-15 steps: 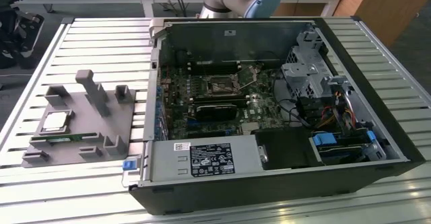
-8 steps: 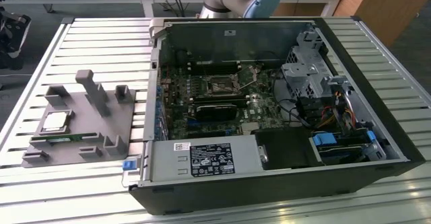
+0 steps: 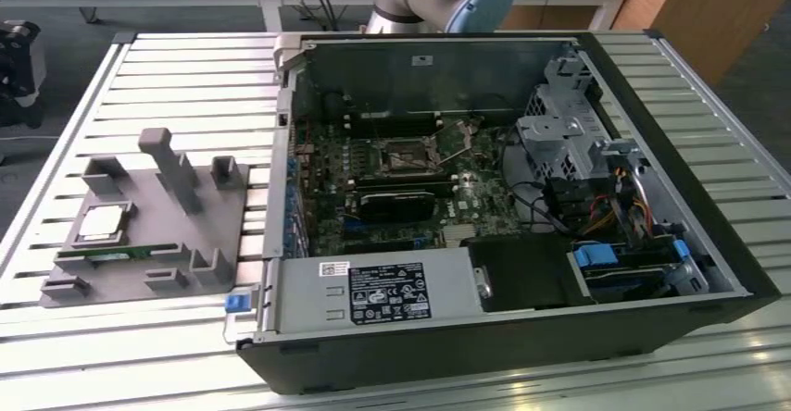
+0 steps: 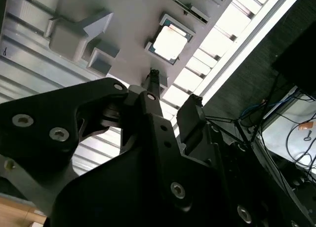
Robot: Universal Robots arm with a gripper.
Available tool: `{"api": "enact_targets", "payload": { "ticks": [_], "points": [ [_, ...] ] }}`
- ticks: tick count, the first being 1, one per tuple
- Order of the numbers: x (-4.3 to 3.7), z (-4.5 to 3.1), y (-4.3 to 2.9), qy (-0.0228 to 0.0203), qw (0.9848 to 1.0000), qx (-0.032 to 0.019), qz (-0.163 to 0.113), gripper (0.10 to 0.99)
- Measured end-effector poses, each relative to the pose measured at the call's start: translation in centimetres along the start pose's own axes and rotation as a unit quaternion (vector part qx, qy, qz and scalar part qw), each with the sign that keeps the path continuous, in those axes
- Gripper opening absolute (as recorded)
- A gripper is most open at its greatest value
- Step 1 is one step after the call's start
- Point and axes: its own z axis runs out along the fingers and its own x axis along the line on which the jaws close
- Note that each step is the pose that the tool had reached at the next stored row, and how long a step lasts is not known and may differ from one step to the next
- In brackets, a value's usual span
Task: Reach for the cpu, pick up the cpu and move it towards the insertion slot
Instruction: 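Pick up the cpu and move it towards the insertion slot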
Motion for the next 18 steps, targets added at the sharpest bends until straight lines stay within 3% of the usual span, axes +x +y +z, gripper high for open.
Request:
{"api": "enact_targets", "payload": {
  "ticks": [2, 5, 6, 18],
  "points": [
    [0.13, 0.14, 0.01, 0.0, 1.0, 0.0005, 0.0, 0.471],
    [0.16, 0.65, 0.0, 0.0001, 1.0, 0.0011, 0.0, 0.525],
    [0.16, 0.83, 0.0, 0.0001, 1.0, 0.0011, 0.0, 0.592],
    [0.16, 2.5, -0.06, 0.0002, 1.0, 0.0011, 0.0, 0.592]
  ]
}}
